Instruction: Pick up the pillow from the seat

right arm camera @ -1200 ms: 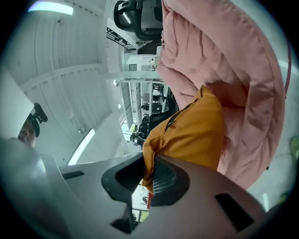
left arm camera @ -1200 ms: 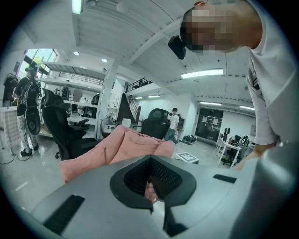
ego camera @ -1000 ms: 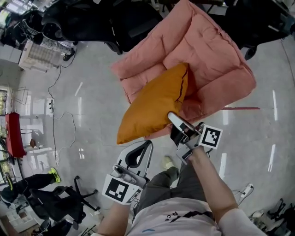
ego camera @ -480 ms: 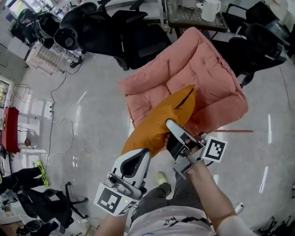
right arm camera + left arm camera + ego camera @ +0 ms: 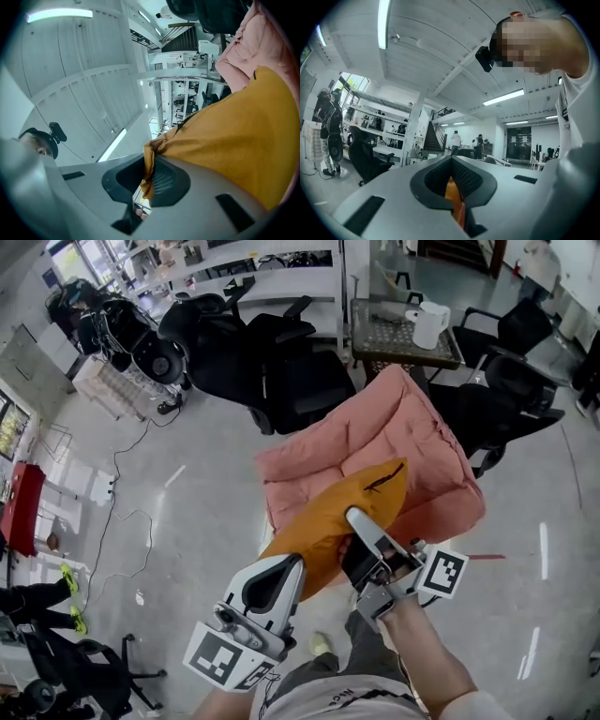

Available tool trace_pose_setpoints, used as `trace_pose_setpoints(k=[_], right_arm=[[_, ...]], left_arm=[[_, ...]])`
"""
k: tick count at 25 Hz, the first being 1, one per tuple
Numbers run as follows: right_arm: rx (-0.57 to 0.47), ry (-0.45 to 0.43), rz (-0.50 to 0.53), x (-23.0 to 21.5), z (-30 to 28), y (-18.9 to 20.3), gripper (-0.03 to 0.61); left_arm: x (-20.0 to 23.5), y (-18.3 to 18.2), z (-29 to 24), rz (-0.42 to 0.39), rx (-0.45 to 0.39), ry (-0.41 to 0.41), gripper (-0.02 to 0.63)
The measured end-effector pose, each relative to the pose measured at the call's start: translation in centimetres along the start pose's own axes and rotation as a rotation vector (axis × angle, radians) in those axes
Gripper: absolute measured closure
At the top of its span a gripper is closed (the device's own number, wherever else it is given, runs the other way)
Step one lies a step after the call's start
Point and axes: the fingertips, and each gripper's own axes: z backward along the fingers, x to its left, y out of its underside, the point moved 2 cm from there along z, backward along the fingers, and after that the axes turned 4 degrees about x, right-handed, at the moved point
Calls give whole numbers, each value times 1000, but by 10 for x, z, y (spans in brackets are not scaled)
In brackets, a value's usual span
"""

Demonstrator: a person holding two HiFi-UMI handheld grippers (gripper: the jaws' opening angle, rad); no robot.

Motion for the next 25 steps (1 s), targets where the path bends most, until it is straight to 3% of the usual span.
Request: trace_pose_setpoints(k=[6, 15, 25], right_arm=[[-16, -21, 28, 30, -7, -19, 546], [-35, -76, 73, 91, -26, -36, 546], [-45, -105, 104, 123, -33, -34, 546]], left_arm=[[-15, -28, -19, -19, -19, 19, 603], [-30, -93, -20, -68, -120, 48, 603], [-41, -114, -11, -90, -155, 55, 603]])
